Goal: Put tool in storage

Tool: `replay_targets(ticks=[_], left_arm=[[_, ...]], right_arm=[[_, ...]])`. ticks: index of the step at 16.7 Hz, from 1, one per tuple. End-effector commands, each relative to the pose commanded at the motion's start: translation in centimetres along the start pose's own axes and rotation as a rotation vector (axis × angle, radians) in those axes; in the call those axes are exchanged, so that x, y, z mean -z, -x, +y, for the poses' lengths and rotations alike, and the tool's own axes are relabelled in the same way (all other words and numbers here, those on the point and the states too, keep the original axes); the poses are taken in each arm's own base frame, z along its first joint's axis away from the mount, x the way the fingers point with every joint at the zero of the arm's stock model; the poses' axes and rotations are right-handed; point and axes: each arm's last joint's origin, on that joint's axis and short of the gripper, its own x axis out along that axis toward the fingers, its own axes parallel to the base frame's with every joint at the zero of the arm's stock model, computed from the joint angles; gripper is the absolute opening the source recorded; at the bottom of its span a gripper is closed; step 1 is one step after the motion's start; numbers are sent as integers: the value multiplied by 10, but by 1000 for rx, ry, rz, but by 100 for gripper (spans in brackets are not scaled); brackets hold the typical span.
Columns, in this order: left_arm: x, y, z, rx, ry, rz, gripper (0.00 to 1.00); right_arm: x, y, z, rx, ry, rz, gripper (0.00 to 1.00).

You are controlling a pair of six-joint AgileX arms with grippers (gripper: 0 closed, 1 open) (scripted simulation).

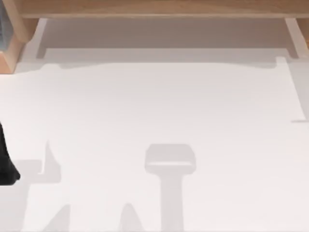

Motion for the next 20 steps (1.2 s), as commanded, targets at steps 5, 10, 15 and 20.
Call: replay_targets(ticks=[5, 10, 15, 20], left_arm=[[0, 0, 0, 0, 0, 0, 100], [0, 0, 0, 0, 0, 0, 100], [0, 0, 0, 0, 0, 0, 100], [0, 0, 0, 0, 0, 0, 100]], right_arm=[[-5, -1, -1, 13, 29, -27, 100], [-5, -11, -1, 14, 29, -27, 100], [-6, -26, -2, 14, 29, -27, 100], [-6, -26, -2, 14, 29, -27, 77]])
